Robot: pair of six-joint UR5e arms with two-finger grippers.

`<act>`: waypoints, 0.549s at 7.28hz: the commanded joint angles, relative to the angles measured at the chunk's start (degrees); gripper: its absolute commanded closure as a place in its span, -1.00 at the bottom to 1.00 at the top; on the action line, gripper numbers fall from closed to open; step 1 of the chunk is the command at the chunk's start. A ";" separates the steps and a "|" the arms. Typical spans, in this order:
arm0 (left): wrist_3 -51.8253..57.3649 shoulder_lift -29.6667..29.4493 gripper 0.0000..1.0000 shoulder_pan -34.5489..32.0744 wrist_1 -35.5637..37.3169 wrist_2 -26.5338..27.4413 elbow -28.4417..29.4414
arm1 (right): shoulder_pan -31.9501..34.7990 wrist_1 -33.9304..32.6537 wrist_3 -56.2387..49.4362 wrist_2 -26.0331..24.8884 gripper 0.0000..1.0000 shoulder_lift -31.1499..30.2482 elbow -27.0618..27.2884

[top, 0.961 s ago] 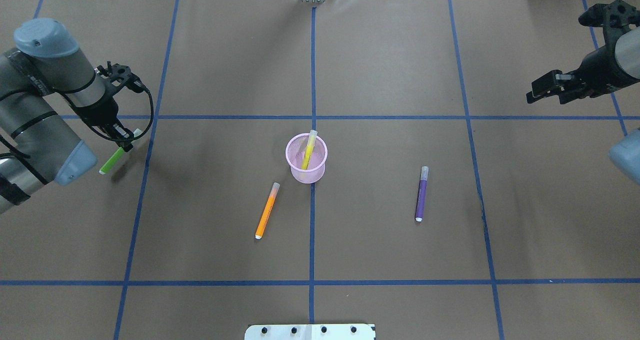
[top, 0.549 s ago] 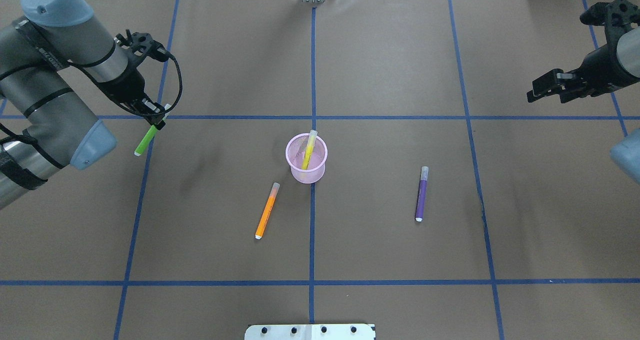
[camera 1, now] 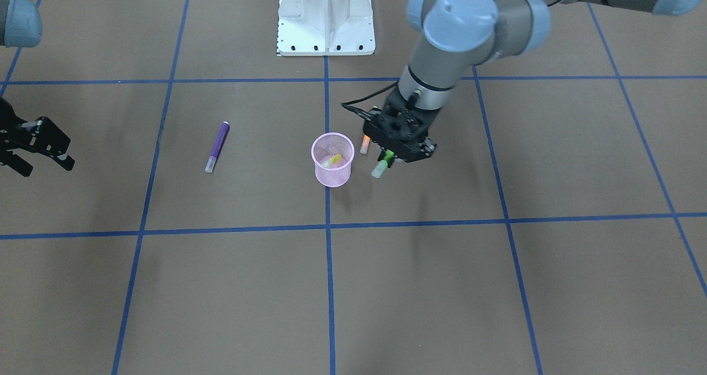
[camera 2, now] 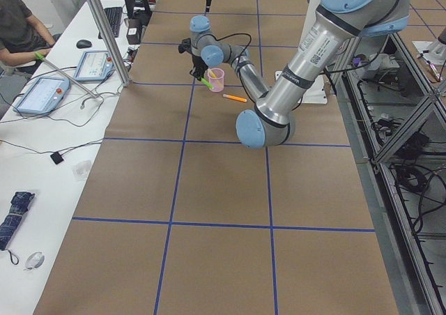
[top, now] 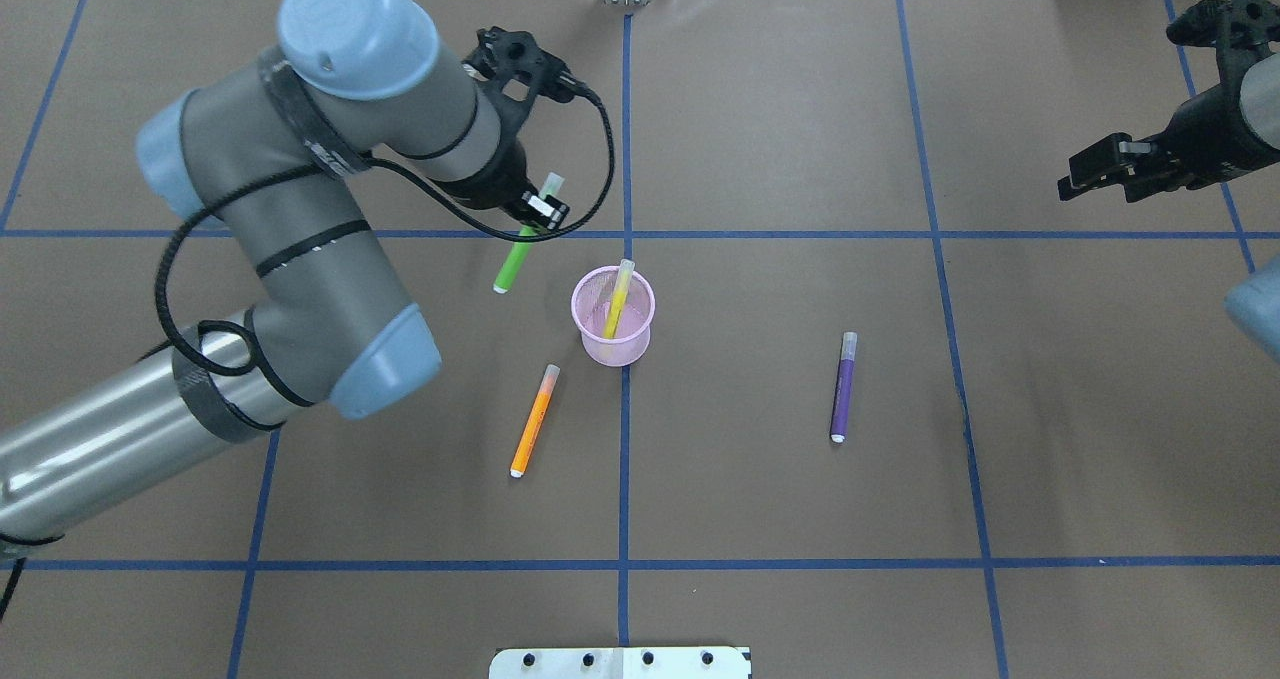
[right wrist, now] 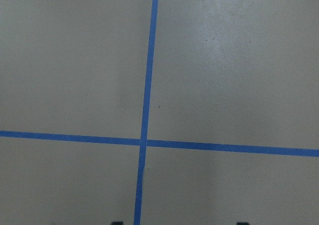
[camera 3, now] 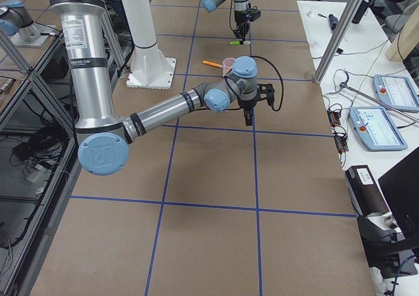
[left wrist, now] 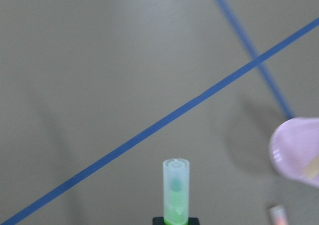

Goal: Collect pens into pen holder
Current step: 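Lift the green pen with the left gripper and carry it toward the cup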

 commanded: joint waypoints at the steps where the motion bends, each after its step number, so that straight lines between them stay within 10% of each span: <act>1: -1.97 -3.12 1.00 7.31 -10.27 20.23 2.11 | -0.10 0.12 0.05 -0.13 -0.63 0.09 -0.19; 4: 5.05 -3.29 1.00 10.06 -13.24 27.00 4.85 | -0.11 0.30 0.05 -0.22 -0.64 0.09 -0.36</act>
